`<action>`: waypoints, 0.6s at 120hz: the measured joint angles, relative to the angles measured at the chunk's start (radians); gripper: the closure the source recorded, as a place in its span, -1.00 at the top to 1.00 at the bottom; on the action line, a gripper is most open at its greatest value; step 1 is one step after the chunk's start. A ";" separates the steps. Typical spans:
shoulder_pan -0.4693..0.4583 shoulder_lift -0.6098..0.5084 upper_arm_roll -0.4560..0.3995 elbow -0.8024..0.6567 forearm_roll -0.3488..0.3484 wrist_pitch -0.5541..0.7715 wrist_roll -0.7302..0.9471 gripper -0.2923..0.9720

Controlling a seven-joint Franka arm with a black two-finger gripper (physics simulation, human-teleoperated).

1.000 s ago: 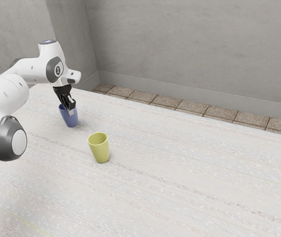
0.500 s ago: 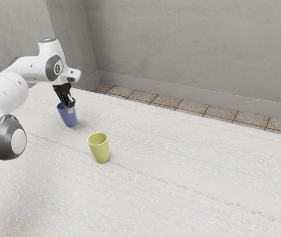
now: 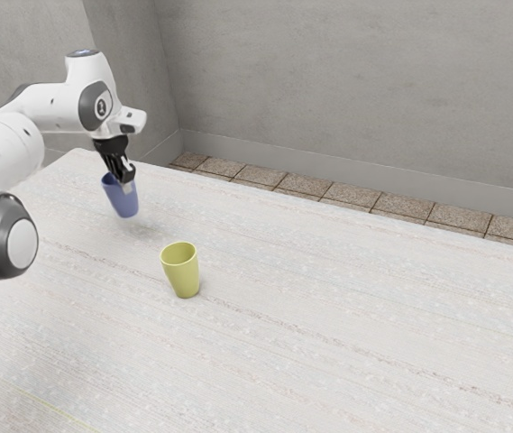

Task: Place the left cup onto the right cup

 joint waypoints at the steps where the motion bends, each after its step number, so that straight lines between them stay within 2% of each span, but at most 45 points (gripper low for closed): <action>1: -0.002 -0.003 0.000 -0.003 0.000 0.000 0.000 -0.71; 72: -0.071 -0.213 0.006 -0.176 0.001 0.000 0.000 -0.71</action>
